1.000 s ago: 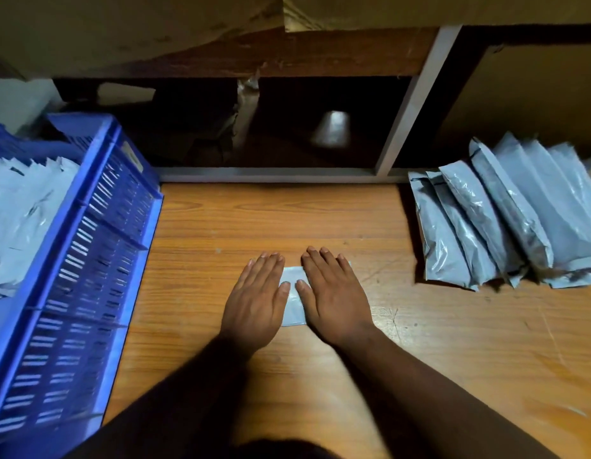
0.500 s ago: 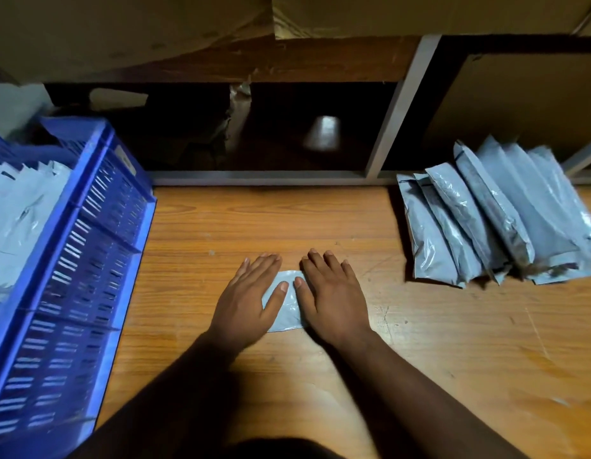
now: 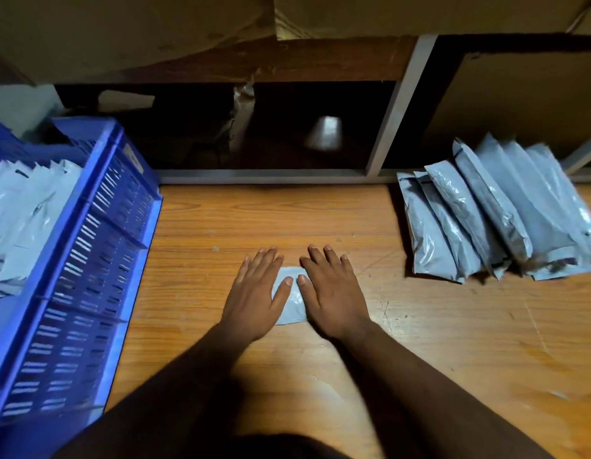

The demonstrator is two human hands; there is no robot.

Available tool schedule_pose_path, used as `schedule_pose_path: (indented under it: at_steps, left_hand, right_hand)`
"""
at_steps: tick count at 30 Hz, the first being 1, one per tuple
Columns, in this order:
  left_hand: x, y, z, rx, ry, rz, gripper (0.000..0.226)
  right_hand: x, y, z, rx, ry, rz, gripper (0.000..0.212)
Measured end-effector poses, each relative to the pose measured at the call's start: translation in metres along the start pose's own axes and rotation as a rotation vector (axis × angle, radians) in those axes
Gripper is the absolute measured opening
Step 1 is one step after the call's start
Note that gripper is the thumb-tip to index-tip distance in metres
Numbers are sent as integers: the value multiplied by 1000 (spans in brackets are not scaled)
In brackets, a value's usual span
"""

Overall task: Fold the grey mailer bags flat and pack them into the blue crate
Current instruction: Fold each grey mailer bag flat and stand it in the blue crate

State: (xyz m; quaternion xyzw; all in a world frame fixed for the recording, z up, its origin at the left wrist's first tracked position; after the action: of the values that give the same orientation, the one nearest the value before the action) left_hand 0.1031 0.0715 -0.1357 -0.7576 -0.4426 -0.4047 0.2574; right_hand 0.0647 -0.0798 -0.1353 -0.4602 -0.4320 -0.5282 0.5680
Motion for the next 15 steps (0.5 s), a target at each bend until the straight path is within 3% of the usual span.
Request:
schedule_pose_path:
  at_steps: [4, 6, 8, 10, 12, 15]
  left_hand:
    - [25, -9, 17, -34, -141, 56, 57]
    - [37, -6, 20, -46, -146, 41, 39]
    - [45, 2, 14, -11, -149, 80, 36]
    - [52, 9, 8, 42, -154, 170, 38]
    - [66, 14, 3, 22, -200, 183, 25]
    - [96, 14, -3, -44, -288, 78, 15]
  right_hand:
    - [24, -10, -16, -35, -121, -100, 42]
    - [32, -11, -22, -67, -57, -118, 39]
    - [39, -9, -22, -56, 14, -93, 44]
    - [52, -6, -20, -4, 31, -59, 53]
    - [69, -2, -17, 87, 30, -34, 56]
    - [99, -2, -16, 183, 44, -44, 37]
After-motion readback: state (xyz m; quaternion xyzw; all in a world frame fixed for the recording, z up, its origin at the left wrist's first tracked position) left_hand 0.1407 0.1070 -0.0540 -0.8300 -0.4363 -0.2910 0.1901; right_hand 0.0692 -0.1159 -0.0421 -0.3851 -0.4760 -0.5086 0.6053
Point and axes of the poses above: each hand's wrist, its own y-axis towards the middle knuckle, its own x-axis out of the back of the hand, z = x × y, the point moved 7 cm from there along y, towards the middle knuckle, and after that the axes turned 11 degrees about -y, right-handed, at the moved point
